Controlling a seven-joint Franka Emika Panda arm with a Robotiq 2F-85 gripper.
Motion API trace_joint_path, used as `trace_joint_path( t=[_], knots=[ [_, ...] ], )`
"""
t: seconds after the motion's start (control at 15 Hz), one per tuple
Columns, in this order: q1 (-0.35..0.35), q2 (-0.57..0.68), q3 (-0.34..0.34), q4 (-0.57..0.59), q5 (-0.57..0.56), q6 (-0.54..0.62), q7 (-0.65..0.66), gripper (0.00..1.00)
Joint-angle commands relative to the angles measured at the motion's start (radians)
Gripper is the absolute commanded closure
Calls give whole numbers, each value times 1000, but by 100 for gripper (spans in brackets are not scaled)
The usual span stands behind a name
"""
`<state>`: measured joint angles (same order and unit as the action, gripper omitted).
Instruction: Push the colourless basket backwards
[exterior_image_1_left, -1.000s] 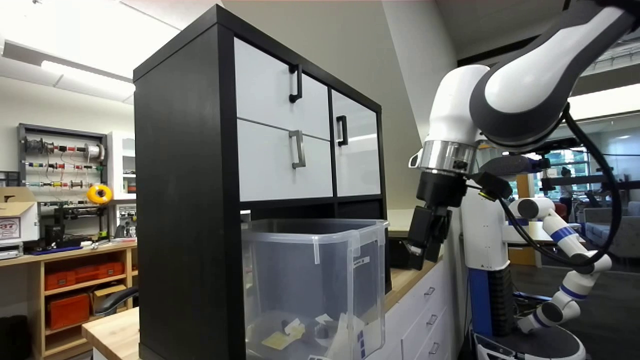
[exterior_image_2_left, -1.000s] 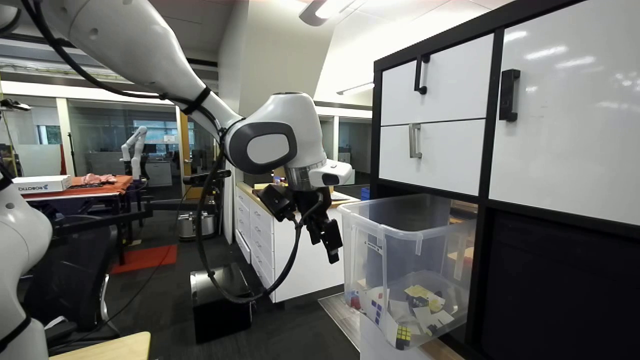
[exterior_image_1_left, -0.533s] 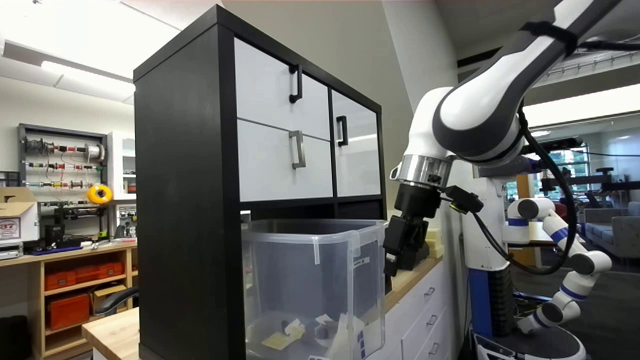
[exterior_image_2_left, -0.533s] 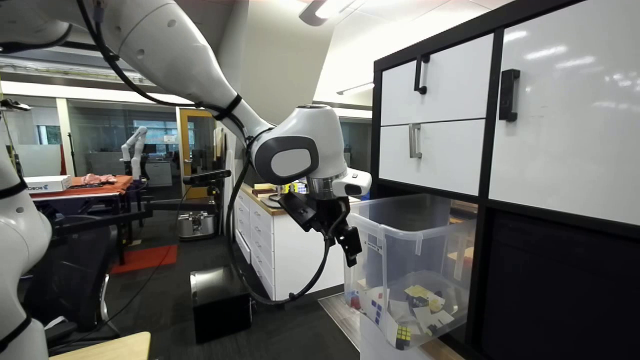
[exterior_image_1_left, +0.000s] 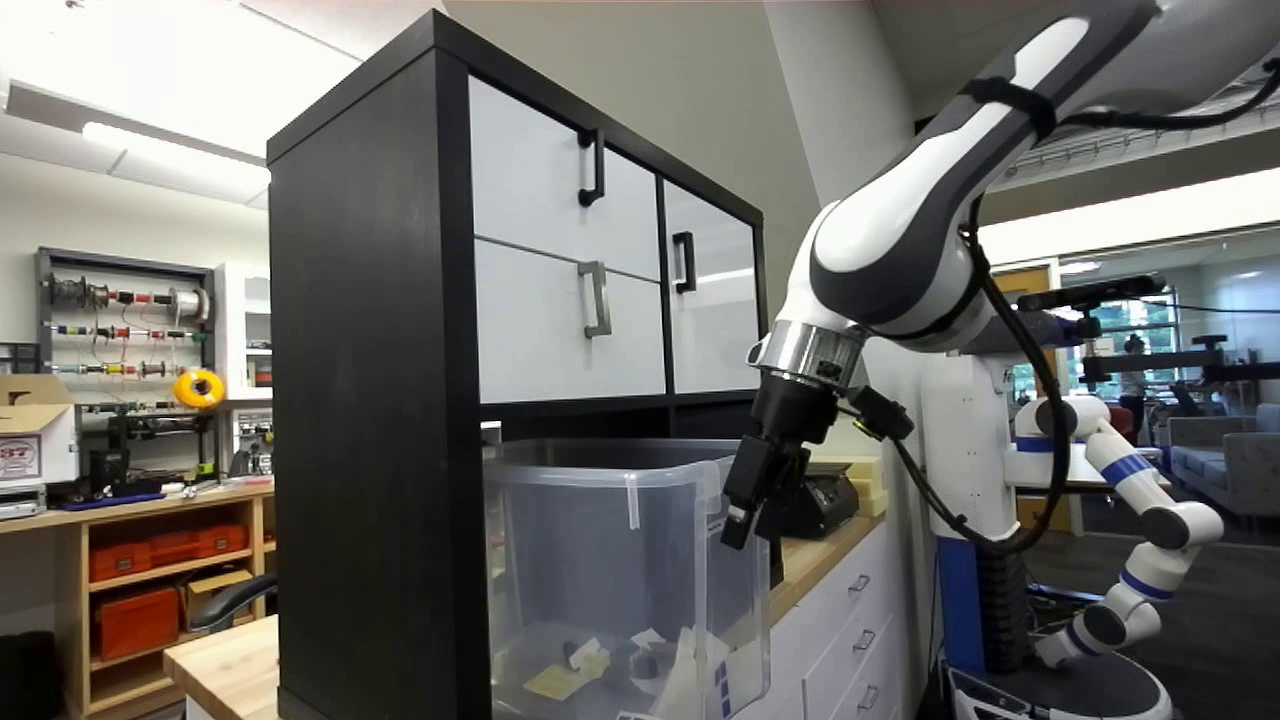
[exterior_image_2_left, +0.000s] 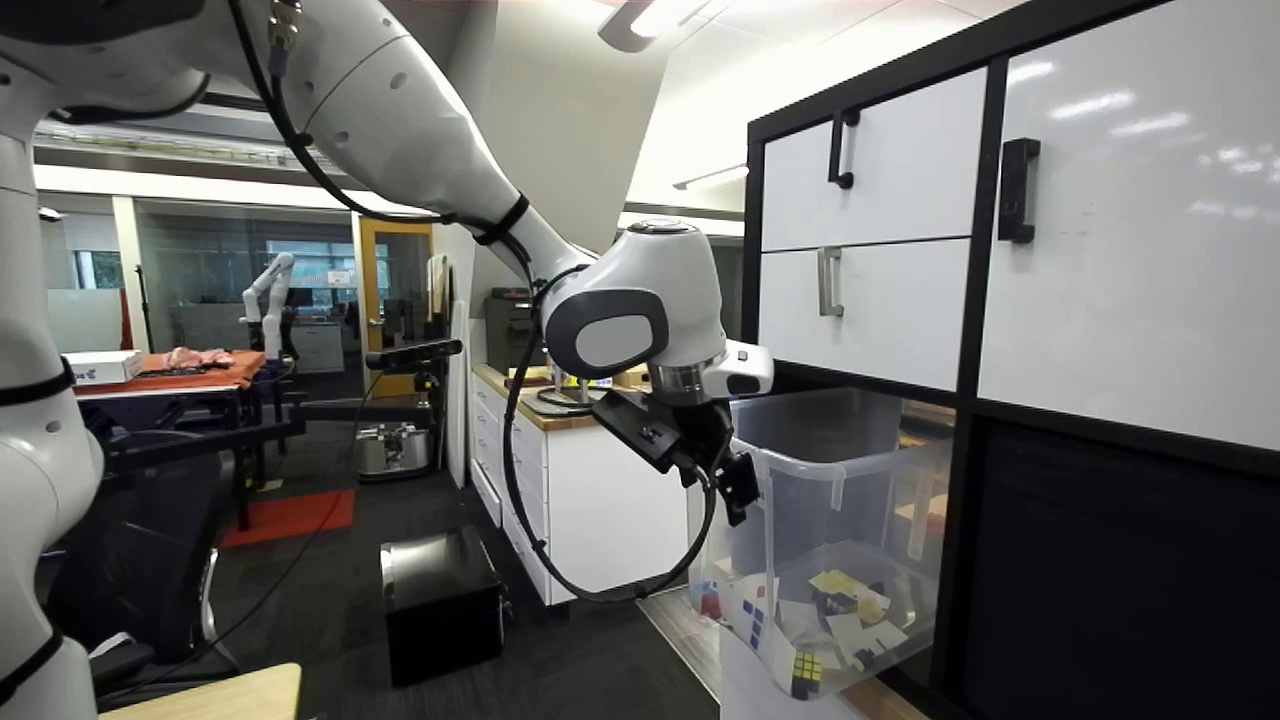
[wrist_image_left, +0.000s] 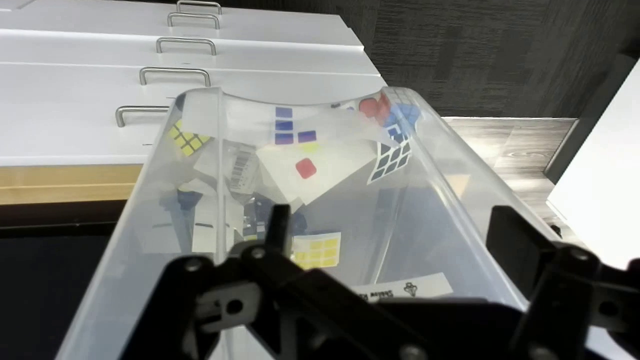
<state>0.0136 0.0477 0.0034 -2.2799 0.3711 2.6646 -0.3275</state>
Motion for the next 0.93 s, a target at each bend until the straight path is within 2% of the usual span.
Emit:
trace_joint_path(
  t=[0.0,0.87],
  knots=[
    [-14,64,21,81,48,12,-67,0],
    [-42,292,91,394,-23,-2,-47,0]
  ],
)
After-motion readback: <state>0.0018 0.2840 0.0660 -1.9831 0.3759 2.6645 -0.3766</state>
